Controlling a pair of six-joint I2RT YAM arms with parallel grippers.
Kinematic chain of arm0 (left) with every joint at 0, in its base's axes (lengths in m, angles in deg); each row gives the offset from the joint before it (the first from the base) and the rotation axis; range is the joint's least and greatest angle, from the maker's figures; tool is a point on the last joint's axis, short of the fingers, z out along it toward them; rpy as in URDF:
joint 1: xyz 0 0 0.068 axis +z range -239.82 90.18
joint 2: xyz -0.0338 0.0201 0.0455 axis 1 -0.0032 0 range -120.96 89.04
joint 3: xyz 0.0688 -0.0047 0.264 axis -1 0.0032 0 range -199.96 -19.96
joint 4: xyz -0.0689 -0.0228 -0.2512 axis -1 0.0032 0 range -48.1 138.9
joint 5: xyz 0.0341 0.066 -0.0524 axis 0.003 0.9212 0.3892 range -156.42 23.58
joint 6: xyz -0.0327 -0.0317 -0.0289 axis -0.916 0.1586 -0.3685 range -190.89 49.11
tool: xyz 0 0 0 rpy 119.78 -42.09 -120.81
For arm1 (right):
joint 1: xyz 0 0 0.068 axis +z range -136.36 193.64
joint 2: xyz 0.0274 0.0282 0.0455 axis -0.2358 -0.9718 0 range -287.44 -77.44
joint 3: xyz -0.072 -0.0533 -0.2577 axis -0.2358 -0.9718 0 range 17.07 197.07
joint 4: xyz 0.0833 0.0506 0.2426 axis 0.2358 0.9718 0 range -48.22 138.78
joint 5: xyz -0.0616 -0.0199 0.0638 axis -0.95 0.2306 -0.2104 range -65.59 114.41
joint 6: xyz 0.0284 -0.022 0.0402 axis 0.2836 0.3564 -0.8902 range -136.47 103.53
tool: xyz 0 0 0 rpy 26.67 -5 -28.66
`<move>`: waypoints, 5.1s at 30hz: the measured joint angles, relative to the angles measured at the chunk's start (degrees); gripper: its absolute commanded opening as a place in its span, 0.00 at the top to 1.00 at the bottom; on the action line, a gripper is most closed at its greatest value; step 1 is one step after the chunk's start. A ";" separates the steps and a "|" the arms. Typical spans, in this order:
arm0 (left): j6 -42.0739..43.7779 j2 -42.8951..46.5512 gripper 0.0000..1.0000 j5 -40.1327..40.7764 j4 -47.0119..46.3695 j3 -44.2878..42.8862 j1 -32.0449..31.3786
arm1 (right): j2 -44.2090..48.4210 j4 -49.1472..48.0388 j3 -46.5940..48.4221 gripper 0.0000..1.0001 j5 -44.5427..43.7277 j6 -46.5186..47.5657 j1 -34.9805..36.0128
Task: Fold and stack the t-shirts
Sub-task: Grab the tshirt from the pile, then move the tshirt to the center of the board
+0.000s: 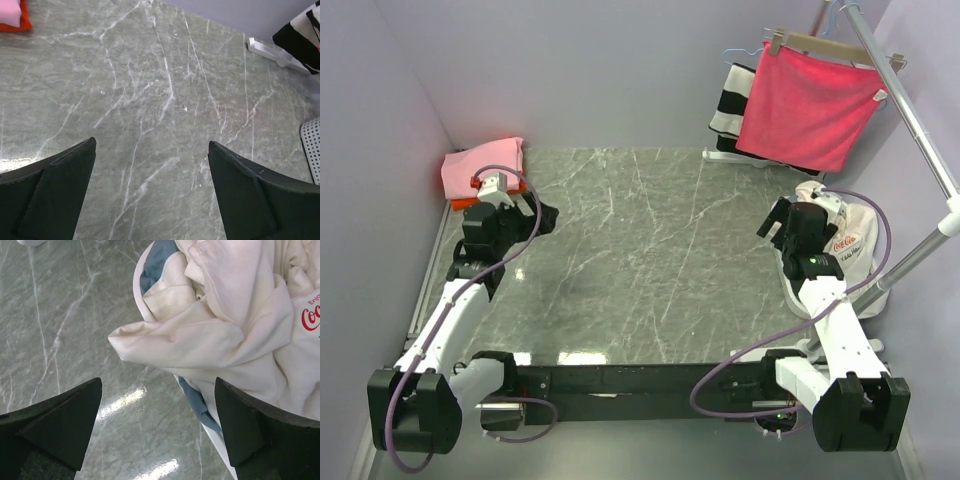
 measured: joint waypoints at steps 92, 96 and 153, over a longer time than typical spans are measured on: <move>-10.27 -1.55 0.01 2.47 -3.08 17.57 -23.98 | -11.26 -0.13 8.85 0.69 9.70 2.89 22.99; -11.74 -4.98 0.00 4.81 -4.26 19.56 -27.96 | -11.23 0.61 8.92 0.53 6.84 3.08 22.99; 2.54 -14.23 0.98 18.16 22.32 -19.10 -18.10 | -63.71 17.90 48.61 1.00 19.93 6.45 43.47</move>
